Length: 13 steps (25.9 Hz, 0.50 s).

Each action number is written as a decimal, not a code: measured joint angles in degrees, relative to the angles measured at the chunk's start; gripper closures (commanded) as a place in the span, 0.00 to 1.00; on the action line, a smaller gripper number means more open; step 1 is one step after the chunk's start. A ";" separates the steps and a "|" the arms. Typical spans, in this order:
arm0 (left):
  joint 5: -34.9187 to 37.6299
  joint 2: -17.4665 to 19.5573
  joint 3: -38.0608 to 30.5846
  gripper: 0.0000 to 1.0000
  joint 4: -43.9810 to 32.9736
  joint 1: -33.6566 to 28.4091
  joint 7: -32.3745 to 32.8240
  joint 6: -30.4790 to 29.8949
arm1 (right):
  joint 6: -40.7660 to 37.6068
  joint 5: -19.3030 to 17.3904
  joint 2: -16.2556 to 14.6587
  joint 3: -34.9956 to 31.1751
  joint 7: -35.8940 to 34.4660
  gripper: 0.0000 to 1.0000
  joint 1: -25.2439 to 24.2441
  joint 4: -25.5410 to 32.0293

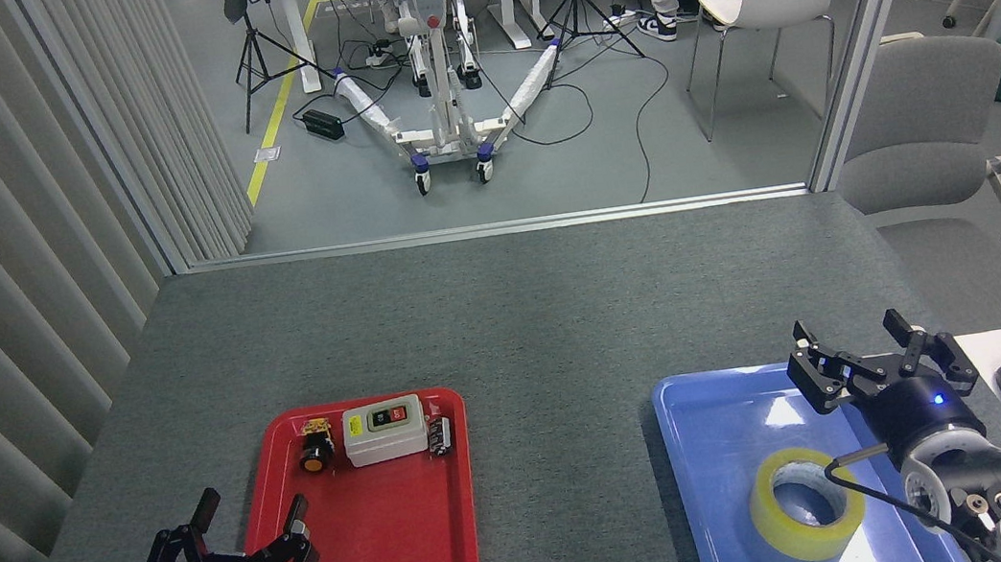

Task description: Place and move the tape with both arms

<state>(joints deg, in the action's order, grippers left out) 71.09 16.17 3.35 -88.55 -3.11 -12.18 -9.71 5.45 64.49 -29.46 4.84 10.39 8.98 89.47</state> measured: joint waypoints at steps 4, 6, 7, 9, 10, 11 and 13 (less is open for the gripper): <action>0.01 -0.99 -0.68 0.01 0.14 -0.05 -0.19 -0.46 | -6.43 0.62 0.21 -4.09 -8.86 0.01 -4.42 0.05; 0.01 -1.10 -0.97 0.01 0.45 -0.05 -0.19 -1.00 | -8.52 0.61 0.37 -5.56 -10.94 0.01 -6.45 0.13; 0.00 -1.13 -1.26 0.01 0.74 -0.05 -0.19 -1.07 | -9.18 0.48 0.50 -6.03 -11.54 0.01 -7.19 0.16; -0.12 -1.19 -1.94 0.01 1.62 0.05 0.14 -1.10 | -9.89 0.30 0.73 -6.69 -11.92 0.01 -8.46 0.24; -0.30 -1.20 -2.18 0.01 2.01 0.17 0.32 -1.14 | -10.01 0.24 0.81 -6.86 -11.94 0.01 -9.03 0.26; -0.71 -1.20 -2.44 0.01 2.42 0.23 0.49 -1.19 | -10.11 0.20 0.89 -7.03 -11.98 0.01 -9.60 0.36; -1.74 -1.13 -2.75 0.01 2.98 0.36 0.60 -1.34 | -10.21 0.18 1.06 -7.26 -12.09 0.01 -10.44 0.70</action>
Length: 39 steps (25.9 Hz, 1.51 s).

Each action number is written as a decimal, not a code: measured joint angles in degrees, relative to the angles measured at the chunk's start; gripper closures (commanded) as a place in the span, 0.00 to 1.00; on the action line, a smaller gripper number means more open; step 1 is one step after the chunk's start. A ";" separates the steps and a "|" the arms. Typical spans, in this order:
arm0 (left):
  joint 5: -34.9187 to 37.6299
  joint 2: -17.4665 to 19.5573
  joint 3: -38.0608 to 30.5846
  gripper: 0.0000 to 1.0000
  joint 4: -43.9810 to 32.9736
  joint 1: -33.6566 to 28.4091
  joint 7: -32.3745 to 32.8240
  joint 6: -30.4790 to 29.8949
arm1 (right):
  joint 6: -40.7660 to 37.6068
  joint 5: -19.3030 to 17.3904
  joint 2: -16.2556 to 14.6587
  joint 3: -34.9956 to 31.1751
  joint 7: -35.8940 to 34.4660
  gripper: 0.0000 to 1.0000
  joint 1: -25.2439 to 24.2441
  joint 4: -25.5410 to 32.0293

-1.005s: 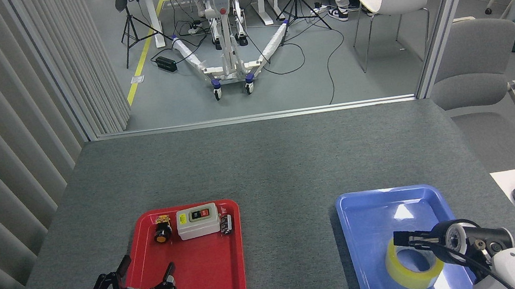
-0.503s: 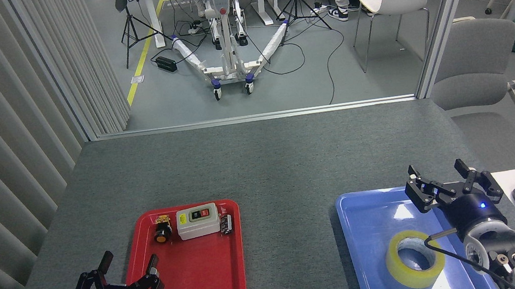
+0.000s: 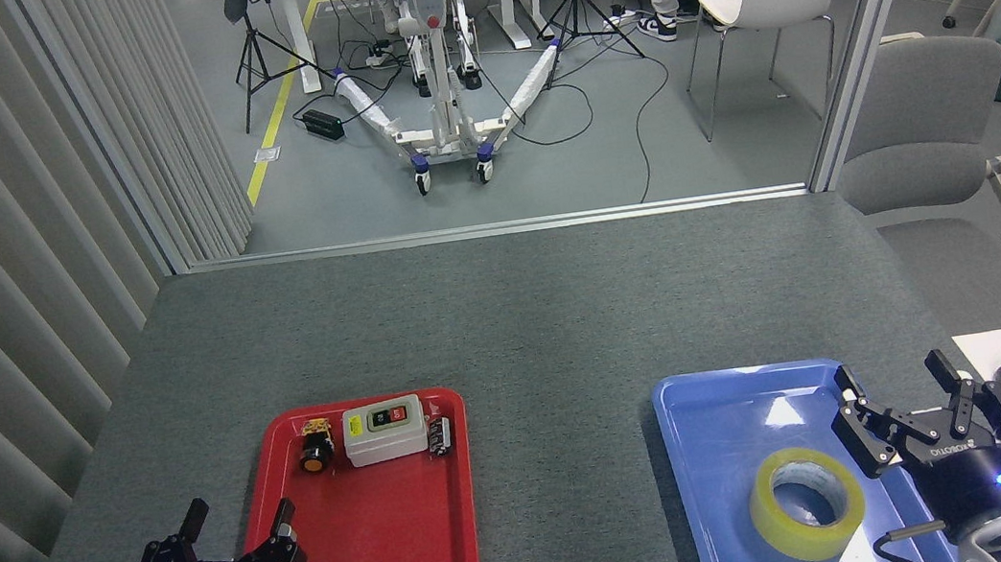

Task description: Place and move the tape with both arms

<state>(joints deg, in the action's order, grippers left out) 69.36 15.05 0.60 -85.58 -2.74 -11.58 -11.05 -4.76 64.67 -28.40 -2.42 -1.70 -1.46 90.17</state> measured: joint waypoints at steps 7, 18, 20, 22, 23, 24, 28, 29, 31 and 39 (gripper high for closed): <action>-1.25 0.39 -0.14 0.01 0.87 0.27 0.03 -0.16 | -0.11 0.33 3.24 -2.90 -0.58 0.01 -3.63 0.40; -1.31 0.84 1.04 0.01 4.87 2.64 0.22 -0.19 | -0.10 0.33 5.76 -3.17 -0.79 0.01 -6.08 0.29; -1.31 1.00 1.05 0.01 5.07 2.73 0.23 -0.43 | -0.10 0.38 6.18 -2.94 -0.53 0.01 -6.22 0.28; -1.31 1.20 1.06 0.01 5.25 2.79 0.23 -0.55 | -0.10 0.46 6.52 -2.80 -0.37 0.01 -6.46 0.27; -1.32 1.29 1.06 0.01 5.30 2.80 0.23 -0.55 | -0.10 0.50 6.66 -2.75 -0.35 0.01 -6.54 0.27; -1.32 1.33 1.06 0.01 5.34 2.81 0.23 -0.55 | -0.10 0.54 6.80 -2.73 -0.35 0.01 -6.62 0.27; -1.33 1.35 1.07 0.01 5.32 2.83 0.23 -0.64 | -0.21 0.62 7.68 -2.75 -0.23 0.01 -6.77 0.26; -1.33 1.34 1.07 0.01 5.30 2.83 0.18 -0.64 | -0.21 0.62 7.82 -2.76 -0.22 0.01 -6.77 0.25; -1.33 1.27 1.08 0.01 5.29 2.83 0.10 -0.64 | -0.21 0.63 8.03 -2.76 -0.22 0.01 -6.79 0.15; -1.33 1.23 1.00 0.01 5.12 2.83 -0.02 -0.37 | -0.16 0.70 8.05 -2.55 -0.07 0.01 -6.52 -0.02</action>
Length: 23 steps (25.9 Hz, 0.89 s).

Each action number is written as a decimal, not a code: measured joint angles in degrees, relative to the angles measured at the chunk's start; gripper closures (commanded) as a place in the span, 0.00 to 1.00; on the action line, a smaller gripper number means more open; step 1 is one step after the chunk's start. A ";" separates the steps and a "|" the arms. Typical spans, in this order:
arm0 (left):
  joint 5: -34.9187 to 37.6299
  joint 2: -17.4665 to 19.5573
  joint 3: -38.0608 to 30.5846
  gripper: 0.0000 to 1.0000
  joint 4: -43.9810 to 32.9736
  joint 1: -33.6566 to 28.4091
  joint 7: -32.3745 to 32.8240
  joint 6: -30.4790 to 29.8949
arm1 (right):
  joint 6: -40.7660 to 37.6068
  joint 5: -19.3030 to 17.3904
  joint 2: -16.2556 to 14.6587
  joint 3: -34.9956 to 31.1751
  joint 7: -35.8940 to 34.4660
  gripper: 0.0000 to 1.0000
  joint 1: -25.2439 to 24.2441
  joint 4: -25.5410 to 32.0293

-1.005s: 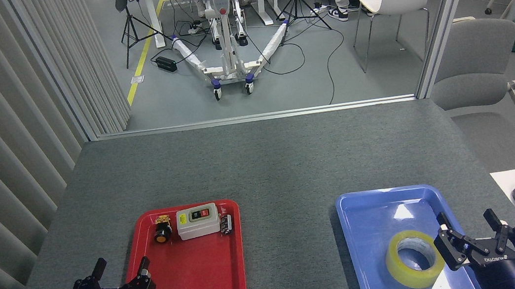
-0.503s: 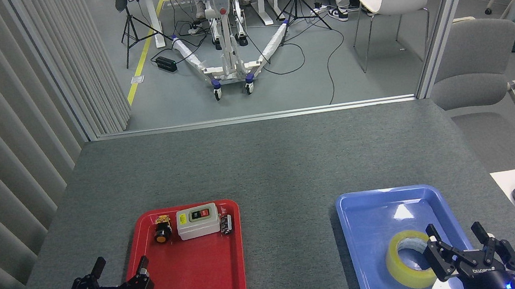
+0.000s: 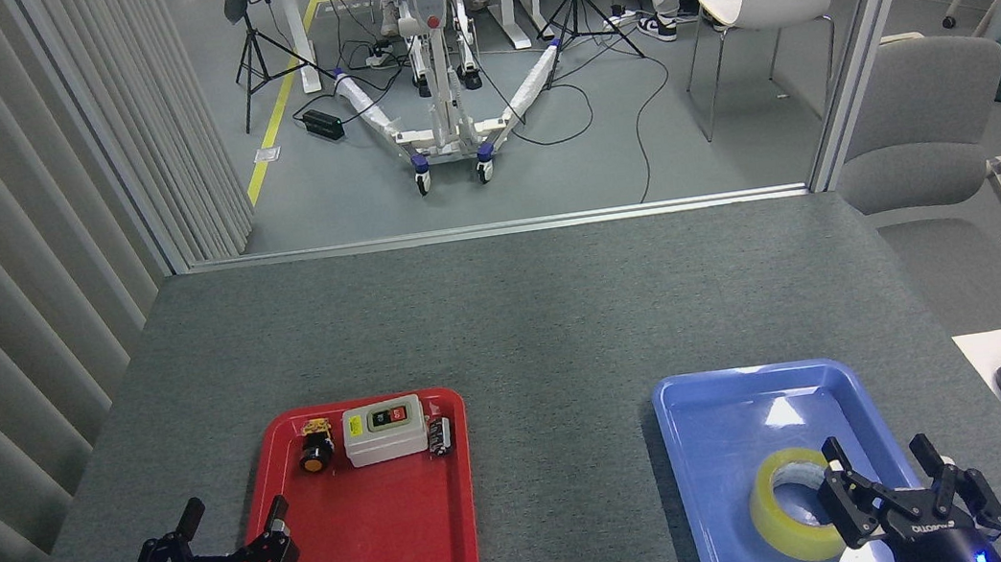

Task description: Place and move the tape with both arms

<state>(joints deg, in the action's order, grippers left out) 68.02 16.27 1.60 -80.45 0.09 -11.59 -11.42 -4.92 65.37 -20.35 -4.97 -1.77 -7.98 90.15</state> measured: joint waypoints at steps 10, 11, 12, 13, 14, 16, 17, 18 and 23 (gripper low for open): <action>0.00 -0.04 0.08 0.01 -0.32 0.08 0.00 -0.15 | 0.08 1.94 1.04 0.86 -0.46 0.01 0.41 -0.22; 0.00 -0.08 0.10 0.01 -0.35 0.08 0.00 -0.19 | 0.03 2.10 1.11 0.88 -0.46 0.01 0.42 -0.22; 0.00 -0.12 0.11 0.01 -0.37 0.08 0.00 -0.26 | -0.04 2.32 1.19 0.88 -0.50 0.01 0.42 -0.23; 0.00 -0.13 0.11 0.01 -0.38 0.08 0.00 -0.26 | -0.10 2.52 1.24 0.90 -0.50 0.01 0.42 -0.23; 0.00 -0.13 0.11 0.01 -0.39 0.08 0.00 -0.26 | -0.11 2.72 1.28 0.90 -0.52 0.01 0.42 -0.23; 0.00 -0.13 0.11 0.01 -0.45 0.08 0.00 -0.27 | -0.12 3.00 1.30 0.89 -0.53 0.01 0.42 -0.24; 0.00 -0.11 0.10 0.01 -0.48 0.08 0.00 -0.28 | -0.12 3.13 1.31 0.88 -0.53 0.01 0.42 -0.25; 0.00 -0.07 0.10 0.01 -0.50 0.08 0.00 -0.30 | -0.12 3.28 1.36 0.87 -0.54 0.01 0.42 -0.25; 0.00 -0.02 0.09 0.01 -0.54 0.08 0.01 -0.35 | 0.00 3.89 1.74 0.84 -0.83 0.01 0.43 -0.30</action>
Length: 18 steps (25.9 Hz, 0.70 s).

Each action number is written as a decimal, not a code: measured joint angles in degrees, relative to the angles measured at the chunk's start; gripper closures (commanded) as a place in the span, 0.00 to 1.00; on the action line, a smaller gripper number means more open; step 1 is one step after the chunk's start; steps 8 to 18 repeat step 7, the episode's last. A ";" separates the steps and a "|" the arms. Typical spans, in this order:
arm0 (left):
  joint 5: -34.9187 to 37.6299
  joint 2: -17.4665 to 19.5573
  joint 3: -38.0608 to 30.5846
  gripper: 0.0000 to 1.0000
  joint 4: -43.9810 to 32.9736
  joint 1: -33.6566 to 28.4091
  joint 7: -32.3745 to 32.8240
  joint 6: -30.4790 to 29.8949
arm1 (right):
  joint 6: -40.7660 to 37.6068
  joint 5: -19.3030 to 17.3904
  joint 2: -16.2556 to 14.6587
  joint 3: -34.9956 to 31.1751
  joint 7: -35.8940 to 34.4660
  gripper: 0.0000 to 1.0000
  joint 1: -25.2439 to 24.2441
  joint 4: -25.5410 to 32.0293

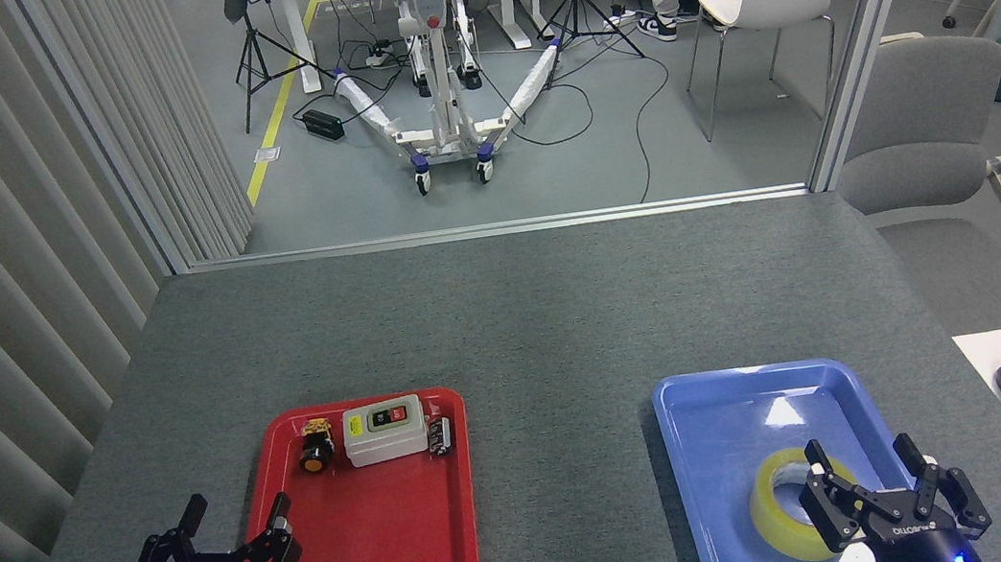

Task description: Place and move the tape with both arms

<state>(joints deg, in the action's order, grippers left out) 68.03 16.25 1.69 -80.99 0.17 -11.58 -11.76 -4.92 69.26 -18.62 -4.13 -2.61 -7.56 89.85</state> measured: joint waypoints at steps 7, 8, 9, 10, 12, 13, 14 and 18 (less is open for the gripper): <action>0.00 0.07 0.00 0.01 0.23 0.00 0.08 0.00 | 0.00 0.21 0.00 -0.02 0.36 0.01 0.03 0.02; 0.00 0.07 0.00 0.01 0.23 0.00 0.08 0.00 | 0.00 0.21 0.00 -0.02 0.36 0.01 0.03 0.02; 0.00 0.07 0.00 0.01 0.23 0.00 0.08 0.00 | 0.00 0.21 0.00 -0.02 0.36 0.01 0.03 0.02; 0.00 0.07 0.00 0.01 0.23 0.00 0.08 0.00 | 0.00 0.21 0.00 -0.02 0.36 0.01 0.03 0.02; 0.00 0.07 0.00 0.01 0.23 0.00 0.08 0.00 | 0.00 0.21 0.00 -0.02 0.36 0.01 0.03 0.02; 0.00 0.07 0.00 0.01 0.23 0.00 0.08 0.00 | 0.00 0.21 0.00 -0.02 0.36 0.01 0.03 0.02; 0.00 0.07 0.00 0.01 0.23 0.00 0.08 0.00 | 0.00 0.21 0.00 -0.02 0.36 0.01 0.03 0.02; 0.00 0.07 0.00 0.01 0.23 0.00 0.08 0.00 | 0.00 0.21 0.00 -0.02 0.36 0.01 0.03 0.02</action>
